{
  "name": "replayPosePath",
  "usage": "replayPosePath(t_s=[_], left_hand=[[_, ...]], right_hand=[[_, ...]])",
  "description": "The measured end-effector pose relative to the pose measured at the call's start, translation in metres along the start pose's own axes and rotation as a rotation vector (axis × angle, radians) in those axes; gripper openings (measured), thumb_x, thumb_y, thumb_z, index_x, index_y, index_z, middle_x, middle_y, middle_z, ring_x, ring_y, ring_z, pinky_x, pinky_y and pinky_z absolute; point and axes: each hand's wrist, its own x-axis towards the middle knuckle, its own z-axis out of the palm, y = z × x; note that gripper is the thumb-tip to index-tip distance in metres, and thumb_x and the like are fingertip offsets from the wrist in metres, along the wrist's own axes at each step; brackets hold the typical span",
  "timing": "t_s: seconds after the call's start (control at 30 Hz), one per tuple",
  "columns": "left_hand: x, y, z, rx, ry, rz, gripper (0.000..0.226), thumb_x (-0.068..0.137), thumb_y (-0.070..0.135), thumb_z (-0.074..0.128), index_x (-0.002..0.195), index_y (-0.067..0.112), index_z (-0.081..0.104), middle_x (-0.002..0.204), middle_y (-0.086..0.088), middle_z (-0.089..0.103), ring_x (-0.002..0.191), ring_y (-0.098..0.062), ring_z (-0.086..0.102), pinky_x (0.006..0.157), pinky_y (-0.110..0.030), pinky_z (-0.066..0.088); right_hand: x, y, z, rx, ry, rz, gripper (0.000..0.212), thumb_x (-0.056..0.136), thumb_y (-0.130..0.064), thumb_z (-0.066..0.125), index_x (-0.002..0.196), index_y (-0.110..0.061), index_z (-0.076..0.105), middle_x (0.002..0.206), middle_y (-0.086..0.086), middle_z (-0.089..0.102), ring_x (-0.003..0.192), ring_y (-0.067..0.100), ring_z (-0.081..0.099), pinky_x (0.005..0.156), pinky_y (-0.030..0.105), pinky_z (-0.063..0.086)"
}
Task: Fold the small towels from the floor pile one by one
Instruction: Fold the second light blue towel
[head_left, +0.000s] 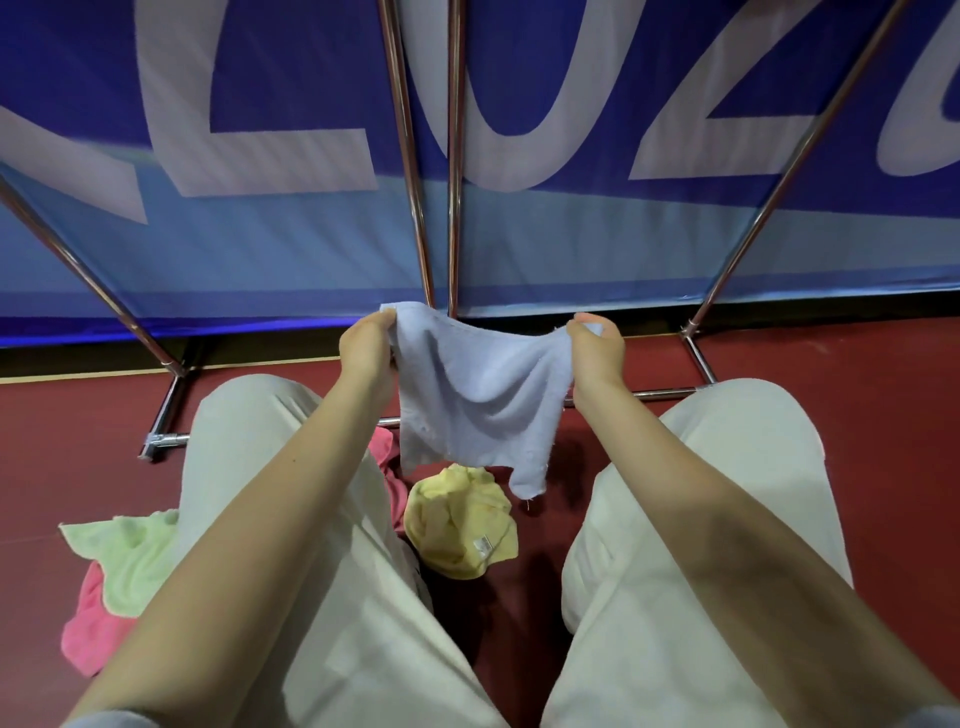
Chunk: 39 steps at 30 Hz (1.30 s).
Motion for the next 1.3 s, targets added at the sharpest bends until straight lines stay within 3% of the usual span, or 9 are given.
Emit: replayPosePath(t_s=[0.13, 0.3, 0.43, 0.57, 0.67, 0.9, 1.03, 1.17, 1.3], left_hand=[[-0.006, -0.002, 0.015, 0.025, -0.029, -0.010, 0.017, 0.092, 0.020, 0.060, 0.104, 0.010, 0.064, 0.099, -0.006, 0.065, 0.088, -0.020, 0.059, 0.077, -0.029, 0.050], [-0.012, -0.006, 0.035, 0.002, -0.057, -0.017, 0.031, 0.096, 0.021, 0.056, 0.122, 0.005, 0.060, 0.125, -0.014, 0.063, 0.115, -0.030, 0.059, 0.101, -0.036, 0.048], [-0.021, -0.010, 0.048, -0.007, -0.116, 0.021, 0.027, 0.094, 0.017, 0.055, 0.112, -0.001, 0.065, 0.118, -0.022, 0.065, 0.096, -0.028, 0.062, 0.090, -0.037, 0.050], [-0.020, -0.012, 0.050, -0.077, -0.165, -0.001, 0.033, 0.086, 0.016, 0.059, 0.112, -0.003, 0.068, 0.111, -0.023, 0.068, 0.102, -0.031, 0.066, 0.093, -0.039, 0.053], [-0.018, -0.010, 0.050, -0.120, -0.170, -0.017, 0.030, 0.093, 0.008, 0.054, 0.116, -0.009, 0.064, 0.108, -0.024, 0.067, 0.090, -0.027, 0.065, 0.085, -0.032, 0.054], [-0.019, -0.010, 0.059, -0.048, -0.178, -0.055, 0.028, 0.093, 0.010, 0.054, 0.114, -0.005, 0.065, 0.081, -0.007, 0.064, 0.070, -0.014, 0.059, 0.055, -0.019, 0.049], [-0.017, -0.010, 0.060, -0.055, -0.181, -0.028, 0.029, 0.093, 0.013, 0.055, 0.115, -0.002, 0.066, 0.091, -0.010, 0.065, 0.078, -0.018, 0.060, 0.062, -0.023, 0.048], [-0.014, -0.008, 0.060, -0.036, -0.134, -0.009, 0.022, 0.090, 0.017, 0.058, 0.103, 0.005, 0.071, 0.089, -0.009, 0.068, 0.079, -0.020, 0.061, 0.067, -0.026, 0.050], [-0.011, -0.010, 0.058, 0.009, -0.148, 0.032, 0.016, 0.088, 0.023, 0.062, 0.094, 0.013, 0.073, 0.097, -0.010, 0.071, 0.092, -0.022, 0.064, 0.083, -0.034, 0.052]], right_hand=[[-0.010, -0.002, 0.015, -0.010, -0.055, -0.072, 0.022, 0.091, -0.003, 0.049, 0.105, -0.011, 0.064, 0.103, 0.004, 0.061, 0.095, 0.016, 0.057, 0.082, 0.021, 0.046], [-0.024, -0.010, 0.035, -0.045, -0.158, -0.183, 0.021, 0.090, -0.002, 0.048, 0.097, -0.010, 0.066, 0.081, -0.008, 0.060, 0.078, 0.007, 0.056, 0.068, 0.011, 0.044], [-0.030, -0.013, 0.047, -0.038, -0.282, -0.165, 0.015, 0.088, -0.003, 0.051, 0.087, -0.013, 0.062, 0.078, -0.003, 0.062, 0.076, 0.010, 0.058, 0.071, 0.019, 0.049], [-0.035, -0.022, 0.051, 0.216, -0.410, 0.022, 0.024, 0.089, 0.005, 0.043, 0.082, -0.007, 0.062, 0.083, 0.011, 0.065, 0.078, 0.018, 0.066, 0.071, 0.026, 0.058], [-0.033, -0.019, 0.052, 0.107, -0.453, -0.067, 0.020, 0.091, 0.002, 0.049, 0.086, -0.010, 0.063, 0.089, 0.009, 0.067, 0.087, 0.019, 0.066, 0.071, 0.023, 0.058], [-0.019, -0.019, 0.044, -0.252, -0.302, -0.332, 0.014, 0.090, -0.015, 0.061, 0.078, -0.020, 0.066, 0.076, -0.004, 0.064, 0.070, 0.007, 0.061, 0.065, 0.014, 0.046], [-0.017, -0.023, 0.037, -0.413, -0.188, -0.553, 0.008, 0.087, -0.017, 0.064, 0.084, -0.015, 0.070, 0.092, -0.004, 0.058, 0.076, 0.001, 0.055, 0.070, 0.006, 0.040], [-0.015, -0.025, 0.034, -0.559, -0.305, -0.551, 0.012, 0.090, -0.026, 0.060, 0.083, -0.019, 0.067, 0.071, -0.006, 0.062, 0.069, 0.013, 0.056, 0.068, 0.030, 0.047], [-0.020, -0.024, 0.034, -0.622, -0.386, -0.629, 0.013, 0.091, -0.023, 0.061, 0.087, -0.013, 0.068, 0.065, -0.013, 0.052, 0.063, 0.007, 0.046, 0.064, 0.024, 0.038]])
